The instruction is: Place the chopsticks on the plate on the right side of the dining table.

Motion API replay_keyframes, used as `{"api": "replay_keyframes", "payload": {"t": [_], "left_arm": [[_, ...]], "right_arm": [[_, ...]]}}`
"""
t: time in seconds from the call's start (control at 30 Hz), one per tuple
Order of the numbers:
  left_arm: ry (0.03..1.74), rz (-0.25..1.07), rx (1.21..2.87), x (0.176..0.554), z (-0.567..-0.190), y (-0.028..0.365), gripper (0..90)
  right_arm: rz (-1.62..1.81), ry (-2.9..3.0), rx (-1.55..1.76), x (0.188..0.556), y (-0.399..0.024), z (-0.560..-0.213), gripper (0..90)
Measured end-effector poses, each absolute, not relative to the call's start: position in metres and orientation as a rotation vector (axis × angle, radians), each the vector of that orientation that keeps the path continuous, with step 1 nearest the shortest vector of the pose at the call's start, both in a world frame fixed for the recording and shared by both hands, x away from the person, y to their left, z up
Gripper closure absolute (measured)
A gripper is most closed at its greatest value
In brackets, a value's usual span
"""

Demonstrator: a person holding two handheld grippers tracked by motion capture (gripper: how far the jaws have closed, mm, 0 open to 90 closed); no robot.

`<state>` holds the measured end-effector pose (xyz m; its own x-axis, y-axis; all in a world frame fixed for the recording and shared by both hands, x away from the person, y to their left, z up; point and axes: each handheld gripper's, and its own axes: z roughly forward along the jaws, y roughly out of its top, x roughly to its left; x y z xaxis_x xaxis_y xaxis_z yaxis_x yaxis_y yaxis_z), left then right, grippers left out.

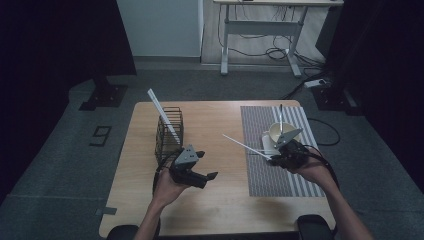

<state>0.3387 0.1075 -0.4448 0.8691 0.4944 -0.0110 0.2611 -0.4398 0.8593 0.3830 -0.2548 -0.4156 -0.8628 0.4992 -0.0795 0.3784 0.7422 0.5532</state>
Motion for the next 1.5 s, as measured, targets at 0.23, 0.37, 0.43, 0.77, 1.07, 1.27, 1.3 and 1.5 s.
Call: {"api": "replay_keyframes", "payload": {"t": [0.23,0.37,0.43,0.77,1.07,1.27,1.3,1.5], "left_arm": [[0.566,0.311,2.058,0.332,-0.458,0.105,10.6],[0.582,0.33,2.069,0.326,-0.471,0.103,6.7],[0.587,0.334,2.075,0.325,-0.477,0.103,4.6],[0.629,0.339,2.054,0.319,-0.503,0.11,0.3],[0.68,0.35,2.105,0.318,-0.524,0.114,0.3],[0.694,0.342,2.144,0.32,-0.535,0.114,0.0],[0.698,0.34,2.152,0.32,-0.537,0.114,0.0],[0.705,0.322,2.204,0.322,-0.545,0.111,0.0]], "right_arm": [[0.747,2.705,0.739,0.392,-0.267,-0.422,83.3],[0.723,2.697,0.764,0.396,-0.274,-0.426,83.3],[0.719,2.689,0.773,0.398,-0.277,-0.428,83.3],[0.666,2.662,0.83,0.407,-0.293,-0.441,83.3],[0.639,2.64,0.875,0.415,-0.304,-0.457,83.2],[0.613,2.638,0.894,0.42,-0.311,-0.465,83.2],[0.606,2.636,0.898,0.422,-0.314,-0.469,83.2],[0.584,2.633,0.909,0.427,-0.321,-0.479,83.2]]}}
